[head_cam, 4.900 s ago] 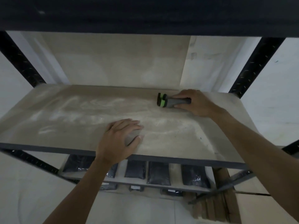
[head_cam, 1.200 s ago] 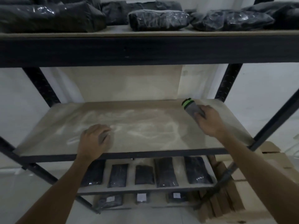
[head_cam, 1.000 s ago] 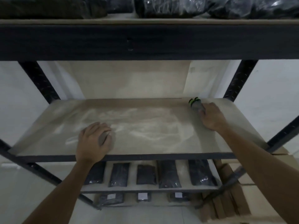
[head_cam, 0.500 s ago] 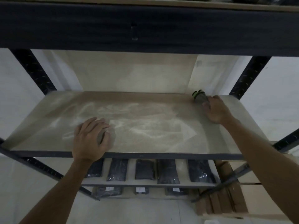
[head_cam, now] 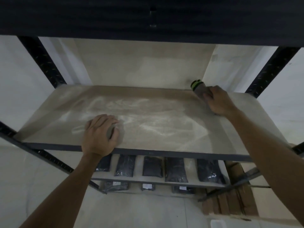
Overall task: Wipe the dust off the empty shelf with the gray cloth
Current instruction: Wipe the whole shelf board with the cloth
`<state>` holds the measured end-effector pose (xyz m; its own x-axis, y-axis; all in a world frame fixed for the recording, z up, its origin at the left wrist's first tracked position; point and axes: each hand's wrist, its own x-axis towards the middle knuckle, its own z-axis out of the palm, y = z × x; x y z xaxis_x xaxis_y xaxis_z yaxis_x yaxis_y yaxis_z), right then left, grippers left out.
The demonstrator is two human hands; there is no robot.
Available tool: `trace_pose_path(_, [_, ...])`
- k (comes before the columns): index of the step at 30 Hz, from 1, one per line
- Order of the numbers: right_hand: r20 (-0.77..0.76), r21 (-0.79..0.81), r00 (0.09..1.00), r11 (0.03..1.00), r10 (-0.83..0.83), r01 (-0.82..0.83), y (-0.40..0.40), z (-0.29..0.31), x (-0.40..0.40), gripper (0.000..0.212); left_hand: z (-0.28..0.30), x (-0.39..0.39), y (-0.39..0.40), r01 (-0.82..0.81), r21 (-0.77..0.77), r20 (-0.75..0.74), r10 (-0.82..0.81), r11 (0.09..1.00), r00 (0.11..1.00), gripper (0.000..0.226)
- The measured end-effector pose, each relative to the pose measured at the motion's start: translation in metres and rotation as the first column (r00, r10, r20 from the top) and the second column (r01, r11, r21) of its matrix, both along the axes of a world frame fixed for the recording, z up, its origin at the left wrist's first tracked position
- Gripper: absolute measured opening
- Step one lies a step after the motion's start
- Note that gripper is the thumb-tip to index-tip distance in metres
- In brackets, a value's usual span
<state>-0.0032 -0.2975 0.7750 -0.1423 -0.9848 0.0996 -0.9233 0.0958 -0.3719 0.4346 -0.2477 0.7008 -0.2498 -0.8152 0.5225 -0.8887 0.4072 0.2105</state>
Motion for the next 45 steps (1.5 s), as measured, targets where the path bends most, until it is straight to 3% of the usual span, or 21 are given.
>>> trace_pose_path(3, [-0.066,0.029,0.997,0.998,0.050,-0.049,0.001,-0.018,0.019,0.045,0.001,0.001,0.001,-0.002,0.017,-0.005,0.002,1.000,1.000,0.033])
trace_pose_path(6, [-0.011,0.036,0.967,0.967,0.253,-0.253,0.027,-0.021,0.051,0.045,0.000,0.001,0.001,0.001,0.023,0.000,-0.001,1.000,1.000,0.031])
trace_pose_path(9, [0.044,0.064,0.886,0.883,0.462,-0.464,0.040,-0.007,0.064,0.023,0.000,0.002,0.000,-0.001,0.035,-0.001,0.001,0.999,1.000,0.029])
trace_pose_path(12, [0.051,-0.053,0.928,0.929,0.370,-0.367,0.008,0.010,0.052,0.012,0.000,0.001,0.000,-0.011,0.046,0.001,0.011,0.999,1.000,0.028])
trace_pose_path(15, [-0.004,-0.081,0.970,0.966,0.244,-0.244,-0.031,0.007,0.038,0.029,0.002,-0.001,0.001,-0.006,0.044,-0.022,0.007,0.999,1.000,0.029])
trace_pose_path(18, [-0.042,-0.041,0.974,0.974,0.223,-0.224,-0.040,-0.013,0.043,0.034,0.005,-0.003,0.004,0.004,0.033,-0.063,-0.002,0.999,0.998,0.031])
trace_pose_path(22, [0.095,-0.060,0.889,0.894,0.448,-0.444,-0.008,-0.018,0.061,0.026,0.006,-0.005,0.004,0.010,0.023,-0.069,-0.009,1.000,0.998,0.031])
trace_pose_path(25, [0.209,0.054,0.794,0.804,0.571,-0.592,-0.001,-0.003,0.060,0.020,0.005,-0.005,0.004,-0.001,0.022,-0.070,0.002,1.000,0.998,0.030])
trace_pose_path(29, [0.110,-0.111,0.904,0.909,0.413,-0.402,-0.056,0.009,0.051,0.033,0.005,-0.006,0.004,-0.017,0.046,-0.058,0.020,0.999,0.998,0.034])
trace_pose_path(33, [-0.010,-0.050,0.935,0.934,0.354,-0.354,-0.070,-0.017,0.057,0.040,0.006,-0.007,0.004,-0.033,0.043,-0.067,0.036,0.999,0.997,0.037])
trace_pose_path(36, [0.066,-0.080,0.845,0.847,0.530,-0.525,-0.040,-0.022,0.068,0.032,0.006,-0.007,0.003,-0.033,0.049,-0.058,0.036,0.998,0.998,0.036])
trace_pose_path(38, [0.215,-0.004,0.759,0.777,0.615,-0.629,-0.015,-0.010,0.074,0.026,0.005,-0.006,0.003,-0.028,0.052,-0.056,0.031,0.998,0.998,0.037])
trace_pose_path(40, [0.266,0.078,0.709,0.719,0.653,-0.691,-0.012,0.000,0.072,0.022,0.006,-0.006,0.003,-0.034,0.057,-0.058,0.037,0.998,0.998,0.038])
trace_pose_path(45, [0.100,-0.065,0.872,0.878,0.479,-0.475,-0.072,-0.004,0.071,0.039,0.007,-0.008,0.004,-0.037,0.062,-0.055,0.040,0.997,0.998,0.039])
